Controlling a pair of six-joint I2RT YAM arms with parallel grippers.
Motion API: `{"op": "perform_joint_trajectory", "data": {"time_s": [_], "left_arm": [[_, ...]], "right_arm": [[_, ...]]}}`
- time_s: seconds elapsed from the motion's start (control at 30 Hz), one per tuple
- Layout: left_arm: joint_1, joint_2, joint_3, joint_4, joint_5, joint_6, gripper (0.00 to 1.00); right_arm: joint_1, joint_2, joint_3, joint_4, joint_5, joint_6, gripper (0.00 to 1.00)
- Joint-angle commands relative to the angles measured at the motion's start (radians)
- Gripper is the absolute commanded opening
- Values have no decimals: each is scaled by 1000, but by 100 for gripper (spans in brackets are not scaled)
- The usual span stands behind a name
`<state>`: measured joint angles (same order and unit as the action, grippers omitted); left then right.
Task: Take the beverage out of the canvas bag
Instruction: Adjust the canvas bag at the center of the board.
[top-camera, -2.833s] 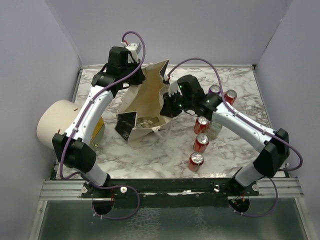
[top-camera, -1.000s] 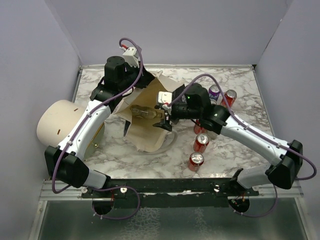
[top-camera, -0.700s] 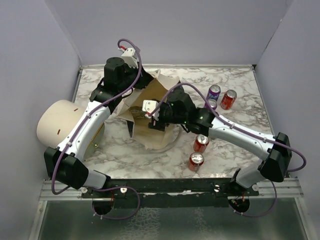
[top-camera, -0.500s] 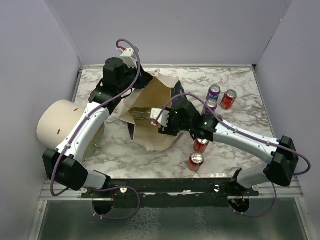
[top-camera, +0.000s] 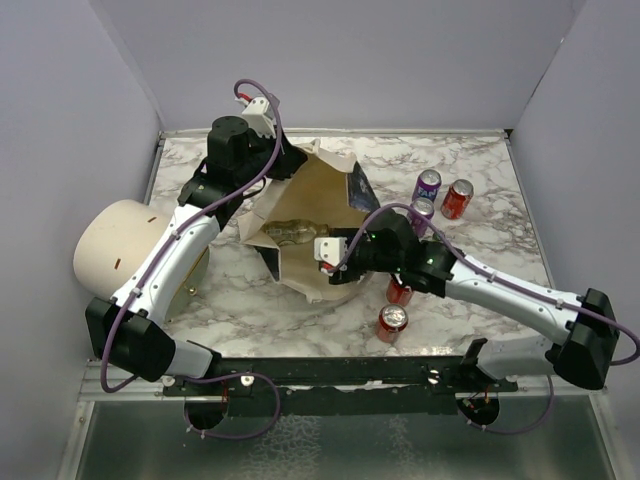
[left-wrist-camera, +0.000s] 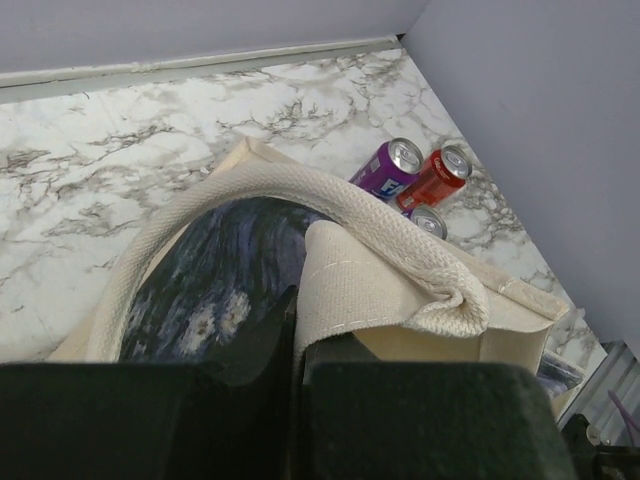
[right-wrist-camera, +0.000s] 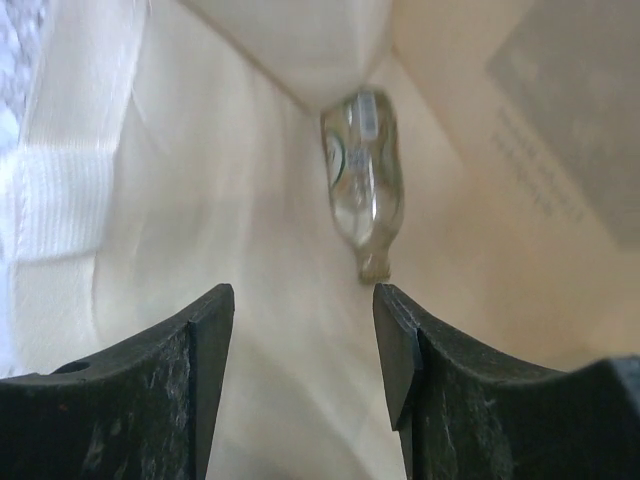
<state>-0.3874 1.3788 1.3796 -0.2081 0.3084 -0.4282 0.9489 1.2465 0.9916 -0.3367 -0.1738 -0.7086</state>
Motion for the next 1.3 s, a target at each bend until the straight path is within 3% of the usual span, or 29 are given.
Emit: {"op": "perform_joint_trajectory", "data": {"time_s": [0.0, 0.23, 0.63, 1.0, 1.27], "left_arm": [[-1, -53, 22, 84, 54, -22, 0], [-1, -65, 10, 92, 50, -16, 0], [-1, -58, -1, 107, 59, -27, 0], [-1, -54, 12, 118, 116, 51, 0], [-3, -72, -13, 68, 63, 103, 0]], "right_arm": [[2, 105, 64, 244, -196, -120, 59], [2, 274, 156, 322, -236, -225, 64], [-16, 444, 103, 557, -144, -85, 69], [-59, 383, -1, 557, -149, -72, 67], [-59, 365, 20, 395, 200, 54, 68]]}}
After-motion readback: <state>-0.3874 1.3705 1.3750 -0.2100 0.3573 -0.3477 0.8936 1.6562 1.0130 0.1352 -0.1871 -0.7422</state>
